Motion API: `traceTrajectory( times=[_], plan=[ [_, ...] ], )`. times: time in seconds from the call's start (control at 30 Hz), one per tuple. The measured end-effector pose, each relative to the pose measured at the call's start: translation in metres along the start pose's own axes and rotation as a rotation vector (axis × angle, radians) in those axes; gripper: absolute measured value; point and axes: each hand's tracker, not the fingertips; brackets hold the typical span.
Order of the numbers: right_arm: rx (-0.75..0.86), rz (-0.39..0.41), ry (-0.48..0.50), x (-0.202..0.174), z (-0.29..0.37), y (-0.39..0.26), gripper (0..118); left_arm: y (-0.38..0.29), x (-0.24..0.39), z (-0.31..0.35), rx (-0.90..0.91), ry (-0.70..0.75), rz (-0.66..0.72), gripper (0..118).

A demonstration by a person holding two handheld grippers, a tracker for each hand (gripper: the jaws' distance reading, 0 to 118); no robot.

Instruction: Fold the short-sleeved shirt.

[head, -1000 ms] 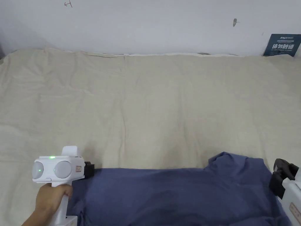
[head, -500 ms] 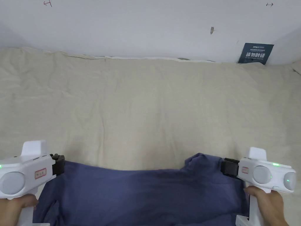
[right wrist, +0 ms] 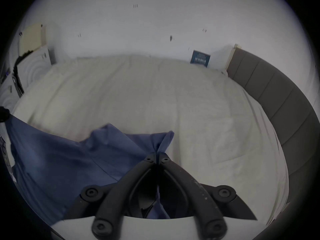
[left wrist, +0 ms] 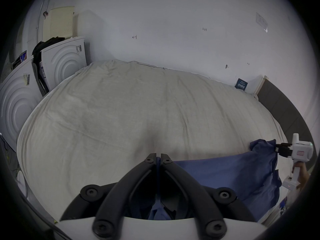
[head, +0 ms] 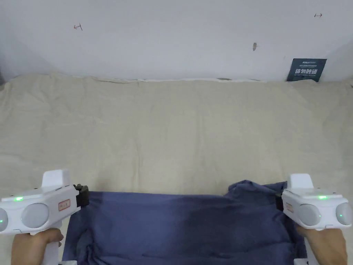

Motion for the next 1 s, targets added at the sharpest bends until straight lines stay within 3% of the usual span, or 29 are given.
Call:
traceTrajectory(
  times=[0.2, 0.4, 0.7, 0.77, 0.9, 0.93, 1.0],
  plan=[
    [0.129, -0.071, 0.057, 0.030, 0.092, -0.030, 4, -0.019, -0.014, 0.034, 0.027, 0.030, 0.033, 3],
    [0.141, -0.188, 0.146, 0.046, 0.151, -0.090, 4, -0.061, -0.040, 0.061, -0.005, 0.039, 0.071, 3],
    [-0.090, -0.255, 0.132, 0.039, 0.131, -0.197, 4, -0.152, -0.036, 0.074, -0.200, 0.097, 0.029, 3],
    [-0.137, -0.303, 0.120, 0.039, 0.119, -0.212, 4, -0.165, -0.041, 0.055, -0.236, 0.112, 0.022, 3],
    [-0.147, -0.326, 0.097, 0.035, 0.112, -0.219, 4, -0.165, -0.033, 0.058, -0.233, 0.131, 0.049, 4],
    [-0.144, -0.334, 0.089, 0.034, 0.116, -0.213, 4, -0.161, -0.031, 0.060, -0.241, 0.134, 0.051, 5],
    [-0.128, -0.343, 0.082, 0.032, 0.126, -0.202, 24, -0.152, -0.029, 0.067, -0.236, 0.123, 0.064, 33]
  ],
)
